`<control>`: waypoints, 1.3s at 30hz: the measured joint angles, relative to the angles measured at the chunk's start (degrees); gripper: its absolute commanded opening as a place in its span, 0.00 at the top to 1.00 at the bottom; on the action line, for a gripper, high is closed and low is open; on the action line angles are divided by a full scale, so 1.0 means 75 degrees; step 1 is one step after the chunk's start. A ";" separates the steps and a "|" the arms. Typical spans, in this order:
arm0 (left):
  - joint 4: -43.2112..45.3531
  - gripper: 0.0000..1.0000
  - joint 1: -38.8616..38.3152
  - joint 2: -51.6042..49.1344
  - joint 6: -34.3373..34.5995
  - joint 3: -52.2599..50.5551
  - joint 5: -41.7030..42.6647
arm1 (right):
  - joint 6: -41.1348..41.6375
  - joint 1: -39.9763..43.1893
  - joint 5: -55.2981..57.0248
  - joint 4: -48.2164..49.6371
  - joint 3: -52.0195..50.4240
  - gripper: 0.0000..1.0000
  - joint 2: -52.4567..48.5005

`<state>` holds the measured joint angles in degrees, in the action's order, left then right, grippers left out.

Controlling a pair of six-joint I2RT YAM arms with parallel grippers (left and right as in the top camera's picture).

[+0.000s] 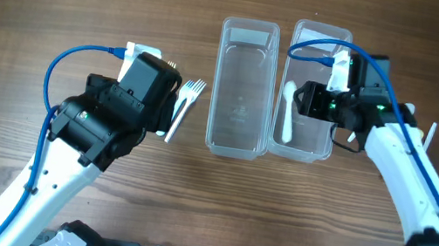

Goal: Pack container
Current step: 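Place the white spoon into the right container and release, then grasp the yellow spoon with the right gripper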

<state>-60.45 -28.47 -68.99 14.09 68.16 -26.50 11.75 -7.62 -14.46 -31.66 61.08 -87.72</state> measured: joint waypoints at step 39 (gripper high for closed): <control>-0.0003 0.00 0.0000 0.0000 0.0000 0.0000 0.0000 | 0.0586 0.4494 0.1600 -0.0484 0.0323 0.46 -0.2381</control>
<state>-60.47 -28.47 -68.99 14.09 68.16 -26.50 16.14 26.09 -2.46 -35.29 63.51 -105.58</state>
